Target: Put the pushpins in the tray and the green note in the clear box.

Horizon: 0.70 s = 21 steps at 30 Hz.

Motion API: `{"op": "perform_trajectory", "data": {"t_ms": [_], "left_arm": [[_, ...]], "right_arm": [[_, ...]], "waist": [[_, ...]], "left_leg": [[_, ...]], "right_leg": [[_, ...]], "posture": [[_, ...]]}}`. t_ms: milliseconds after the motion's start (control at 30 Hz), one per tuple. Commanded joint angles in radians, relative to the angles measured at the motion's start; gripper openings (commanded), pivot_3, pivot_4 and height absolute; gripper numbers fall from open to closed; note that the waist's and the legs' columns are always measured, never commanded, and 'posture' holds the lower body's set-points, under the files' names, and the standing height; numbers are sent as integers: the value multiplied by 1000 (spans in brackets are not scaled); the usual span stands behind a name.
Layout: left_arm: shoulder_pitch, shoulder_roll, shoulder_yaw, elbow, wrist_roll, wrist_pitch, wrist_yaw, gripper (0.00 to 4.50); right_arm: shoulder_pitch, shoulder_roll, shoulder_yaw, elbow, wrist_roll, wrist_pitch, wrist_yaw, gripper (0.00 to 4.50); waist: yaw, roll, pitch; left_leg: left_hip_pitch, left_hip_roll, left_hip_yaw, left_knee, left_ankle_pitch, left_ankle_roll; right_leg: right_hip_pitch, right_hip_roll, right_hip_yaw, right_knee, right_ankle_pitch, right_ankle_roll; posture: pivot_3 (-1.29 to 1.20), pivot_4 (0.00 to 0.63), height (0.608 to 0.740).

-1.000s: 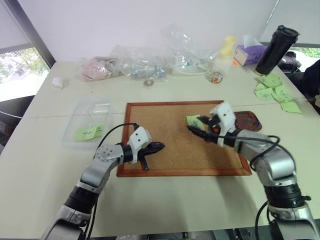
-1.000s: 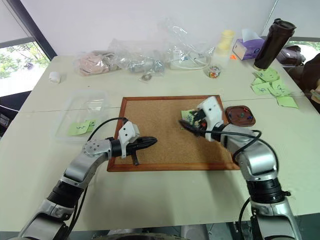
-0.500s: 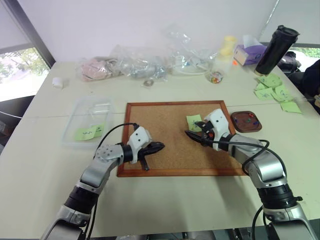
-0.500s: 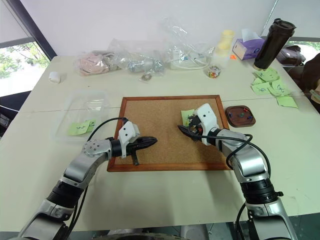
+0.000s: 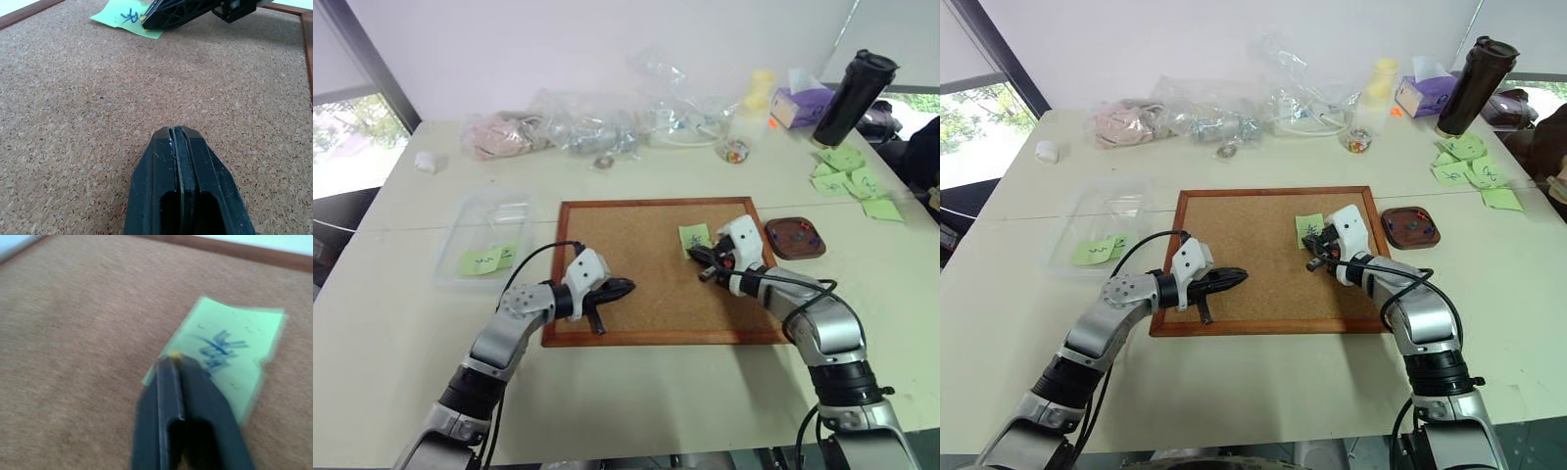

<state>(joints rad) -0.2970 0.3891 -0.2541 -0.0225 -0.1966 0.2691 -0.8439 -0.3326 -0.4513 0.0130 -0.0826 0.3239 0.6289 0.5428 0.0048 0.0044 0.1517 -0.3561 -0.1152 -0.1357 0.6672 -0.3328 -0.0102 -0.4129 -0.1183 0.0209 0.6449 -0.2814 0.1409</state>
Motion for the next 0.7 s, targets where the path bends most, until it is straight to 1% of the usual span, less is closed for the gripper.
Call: {"op": "perform_trajectory", "data": {"t_ms": [33,233,433,700], "left_arm": [[31,15,-8,21,18,18,1,0],[32,15,-8,23,18,18,1,0],[36,14,-11,24,20,17,-2,0],[32,8,-17,35,22,11,-2,0]], "right_arm": [[2,5,-5,-28,3,-3,4,43],[2,3,-10,-62,10,-1,5,43],[-12,-12,-49,-164,57,37,18,43],[-16,-46,-78,-240,106,85,43,43]], "waist": [[-1,0,0],[-1,0,0],[0,0,0],[1,0,0]], "left_leg": [[0,0,0,0,0,0],[0,0,0,0,0,0],[-1,0,0,0,0,0],[0,0,0,0,0,0]], "right_leg": [[0,0,0,0,0,0],[0,0,0,0,0,0],[-1,0,0,0,0,0],[0,0,0,0,0,0]], "posture": [[0,150,740],[0,150,740],[0,150,740],[0,150,740]]}}
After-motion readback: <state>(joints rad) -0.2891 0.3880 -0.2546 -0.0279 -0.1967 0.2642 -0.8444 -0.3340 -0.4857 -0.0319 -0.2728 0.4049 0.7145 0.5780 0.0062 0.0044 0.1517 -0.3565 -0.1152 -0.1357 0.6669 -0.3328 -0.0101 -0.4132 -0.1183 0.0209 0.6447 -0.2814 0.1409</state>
